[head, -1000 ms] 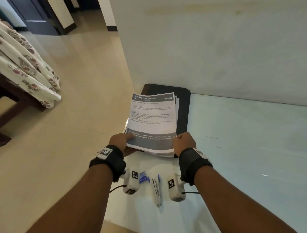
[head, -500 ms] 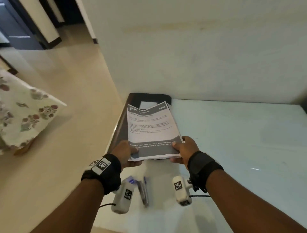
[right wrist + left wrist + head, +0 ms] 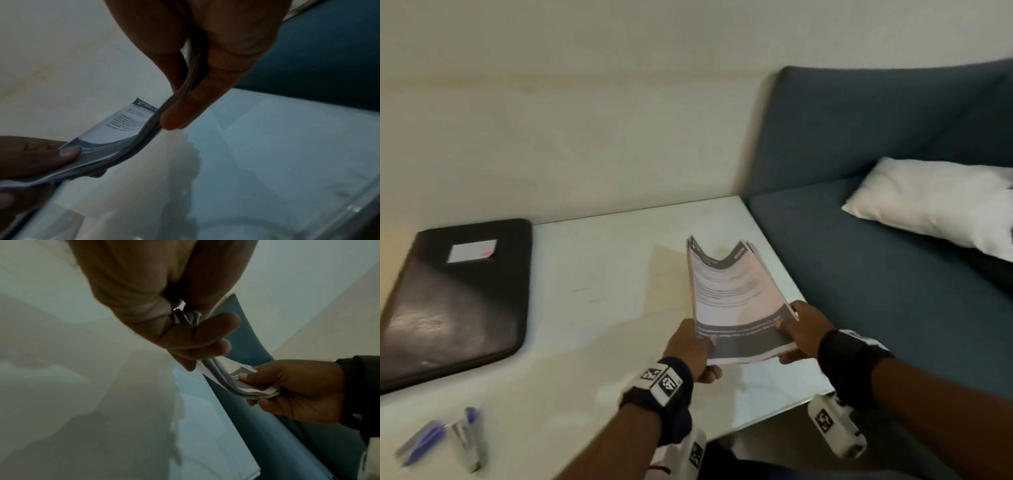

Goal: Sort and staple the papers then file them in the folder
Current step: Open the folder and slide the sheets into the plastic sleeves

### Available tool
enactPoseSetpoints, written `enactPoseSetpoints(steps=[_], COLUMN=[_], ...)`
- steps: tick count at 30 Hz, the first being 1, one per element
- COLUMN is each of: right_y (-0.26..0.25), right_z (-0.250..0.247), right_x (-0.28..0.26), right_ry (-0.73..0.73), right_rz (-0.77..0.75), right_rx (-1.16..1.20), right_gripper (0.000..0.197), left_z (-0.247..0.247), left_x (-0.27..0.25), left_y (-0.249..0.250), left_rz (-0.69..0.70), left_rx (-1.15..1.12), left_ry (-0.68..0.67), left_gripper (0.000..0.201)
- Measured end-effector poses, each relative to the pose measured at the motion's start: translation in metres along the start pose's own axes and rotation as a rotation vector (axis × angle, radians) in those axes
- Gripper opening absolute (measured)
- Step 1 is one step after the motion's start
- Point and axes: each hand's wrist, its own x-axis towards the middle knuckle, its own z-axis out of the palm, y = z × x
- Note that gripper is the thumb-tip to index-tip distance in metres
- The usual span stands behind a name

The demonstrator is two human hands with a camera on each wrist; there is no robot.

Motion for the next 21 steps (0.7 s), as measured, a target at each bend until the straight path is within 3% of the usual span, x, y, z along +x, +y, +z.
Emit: enactPoseSetpoints(steps=[5,8,11,14,18,21], right_y=[0.056,0.075,0.081,0.066,0.013,-0.044], right_z=[-0.04,-0.045,-0.047,-0.048,-0.014,0.04], right_x=[0.017,0.028,0.036,0.039,0.041,0.035], right_ry=[0.079,0.114,0.131,0.219,0.172,0.065], right_rz=[0.093,0.159,0.187,0.095,-0.101,-0.217], right_rx=[-0.084,-0.192,-0.357,-0.74,-0.745,-0.766], right_gripper=[0.023,0.018,0.016,0.026,0.032,0.02], left_z=[0.071,0.083,0.072,0.037,-0.049,-0.132], left_x=[0.01,0.01,0.012,0.014,0.001,-0.015], left_y=[-0.02,-0.029,-0.032,-0.025,-0.003,0.008], left_rz=[-0.051,-0.146,-0.188,-0.153,-0.063,0.083], left_rx=[-0.076,-0.076,0.062,0.182,0.264,0.477], left_ry=[-0.072,-0.097,-0.098,-0.041,0.069,0.214], left_gripper=[0.021,0.022,0.028,0.032,0.031,0.022])
